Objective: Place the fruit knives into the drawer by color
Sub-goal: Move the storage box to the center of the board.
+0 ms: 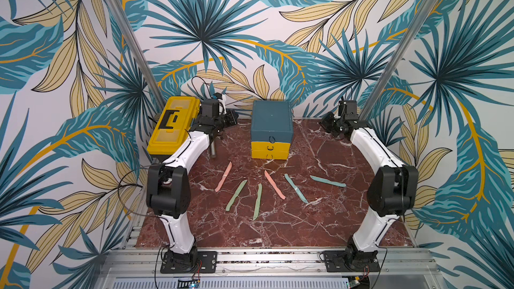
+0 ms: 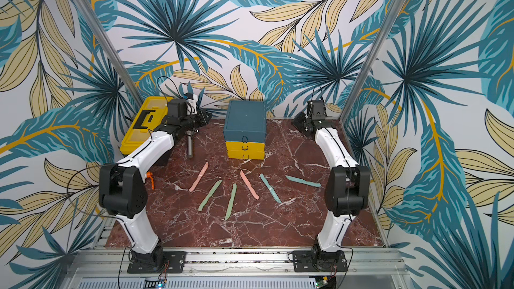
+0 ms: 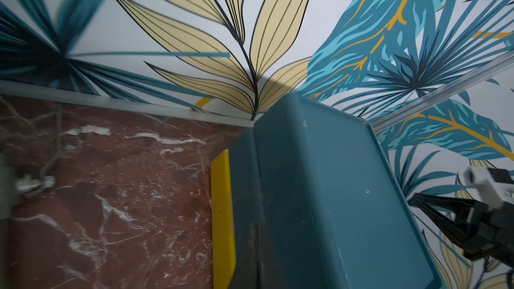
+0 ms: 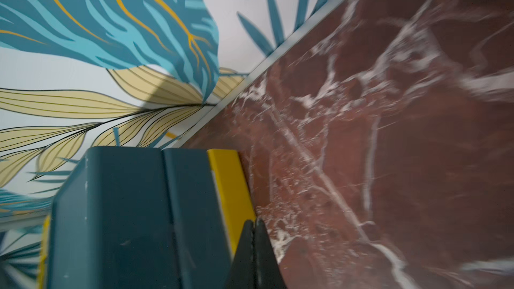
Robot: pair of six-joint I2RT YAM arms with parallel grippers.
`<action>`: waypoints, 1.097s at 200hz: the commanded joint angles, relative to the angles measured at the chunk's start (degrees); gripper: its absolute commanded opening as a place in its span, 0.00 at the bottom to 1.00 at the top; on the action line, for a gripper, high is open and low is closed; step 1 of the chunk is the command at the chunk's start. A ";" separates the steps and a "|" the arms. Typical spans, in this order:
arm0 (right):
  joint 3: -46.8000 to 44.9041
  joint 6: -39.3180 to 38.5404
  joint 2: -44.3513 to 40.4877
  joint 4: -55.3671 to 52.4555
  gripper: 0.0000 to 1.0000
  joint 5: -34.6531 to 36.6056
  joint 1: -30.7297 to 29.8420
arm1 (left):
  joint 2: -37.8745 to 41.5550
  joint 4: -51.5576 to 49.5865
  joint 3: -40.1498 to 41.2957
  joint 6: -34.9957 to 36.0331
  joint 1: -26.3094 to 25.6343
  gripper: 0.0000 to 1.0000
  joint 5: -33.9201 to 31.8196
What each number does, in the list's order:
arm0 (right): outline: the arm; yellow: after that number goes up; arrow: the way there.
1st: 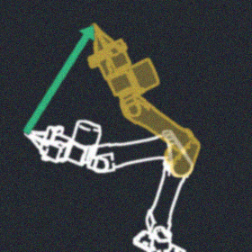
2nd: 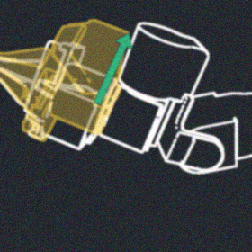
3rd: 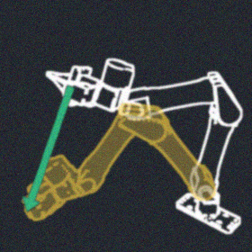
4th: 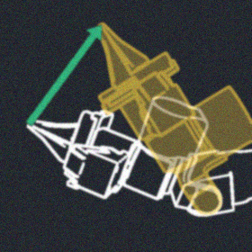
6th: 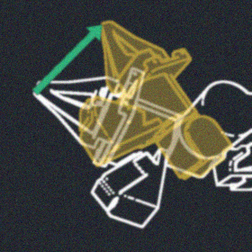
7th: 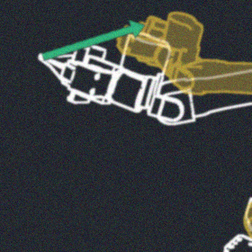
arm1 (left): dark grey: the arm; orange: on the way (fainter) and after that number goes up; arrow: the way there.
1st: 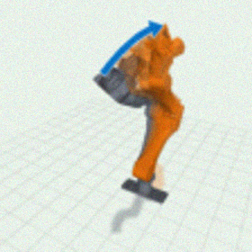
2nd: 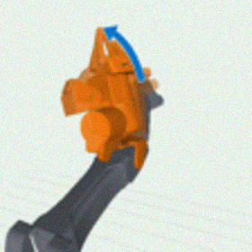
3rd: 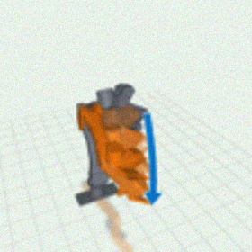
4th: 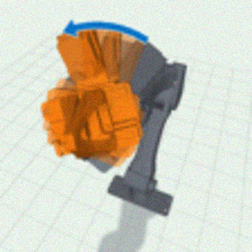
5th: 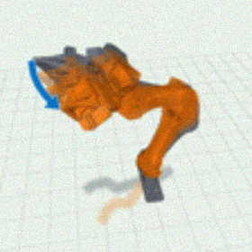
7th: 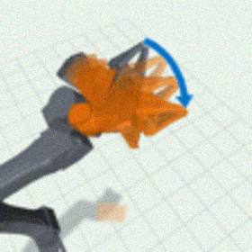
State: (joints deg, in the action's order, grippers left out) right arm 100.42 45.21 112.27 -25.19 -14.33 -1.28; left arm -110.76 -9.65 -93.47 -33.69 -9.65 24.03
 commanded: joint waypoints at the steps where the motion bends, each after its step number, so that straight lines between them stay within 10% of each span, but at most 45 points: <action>1: 7.47 8.61 6.99 -6.73 0.00 -14.10 -1.99 | -4.23 -6.45 -3.94 -6.72 -0.20 0.00 9.45; 57: 9.12 21.22 15.57 9.11 0.00 -22.78 -5.49 | -6.94 -2.96 -2.61 -9.75 -1.22 0.00 15.83; 219: 36.80 21.82 35.49 3.42 0.00 -30.18 -21.15 | 10.74 0.94 17.20 -7.69 5.01 0.00 12.46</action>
State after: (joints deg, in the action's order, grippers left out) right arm 135.11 66.43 145.56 -19.35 -35.16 -16.19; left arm -103.72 -14.81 -77.82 -41.19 -5.87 35.33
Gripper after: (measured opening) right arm 0.042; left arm 0.042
